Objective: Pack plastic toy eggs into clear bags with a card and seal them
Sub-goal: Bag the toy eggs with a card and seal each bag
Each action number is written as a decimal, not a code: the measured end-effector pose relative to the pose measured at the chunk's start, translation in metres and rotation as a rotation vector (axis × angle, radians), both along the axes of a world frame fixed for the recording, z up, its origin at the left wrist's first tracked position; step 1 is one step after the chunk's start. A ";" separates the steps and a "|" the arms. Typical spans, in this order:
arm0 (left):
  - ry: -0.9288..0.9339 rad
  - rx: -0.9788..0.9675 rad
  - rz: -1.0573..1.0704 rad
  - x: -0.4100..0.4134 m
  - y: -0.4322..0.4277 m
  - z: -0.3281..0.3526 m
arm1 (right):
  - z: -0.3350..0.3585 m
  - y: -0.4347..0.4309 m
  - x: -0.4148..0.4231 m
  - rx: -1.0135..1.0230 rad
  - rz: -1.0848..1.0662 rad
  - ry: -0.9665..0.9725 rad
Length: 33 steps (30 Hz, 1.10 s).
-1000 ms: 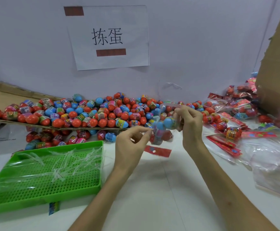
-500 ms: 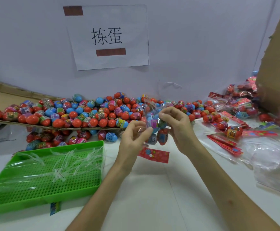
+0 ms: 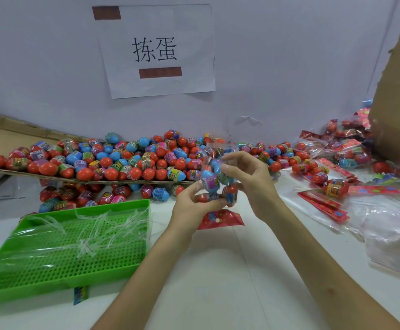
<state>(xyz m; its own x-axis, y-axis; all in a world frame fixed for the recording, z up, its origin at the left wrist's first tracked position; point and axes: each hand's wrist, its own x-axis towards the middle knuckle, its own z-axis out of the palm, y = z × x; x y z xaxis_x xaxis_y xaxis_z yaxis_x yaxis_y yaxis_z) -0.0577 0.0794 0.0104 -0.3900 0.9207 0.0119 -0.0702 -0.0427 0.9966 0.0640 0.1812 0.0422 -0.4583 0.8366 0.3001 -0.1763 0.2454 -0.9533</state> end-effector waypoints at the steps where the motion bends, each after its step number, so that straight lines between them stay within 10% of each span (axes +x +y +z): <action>1: 0.000 -0.009 -0.033 0.000 0.000 0.000 | -0.001 0.000 0.000 0.015 -0.024 0.002; 33: -0.238 0.127 0.170 -0.007 0.000 0.009 | -0.002 -0.004 -0.002 0.080 -0.013 -0.154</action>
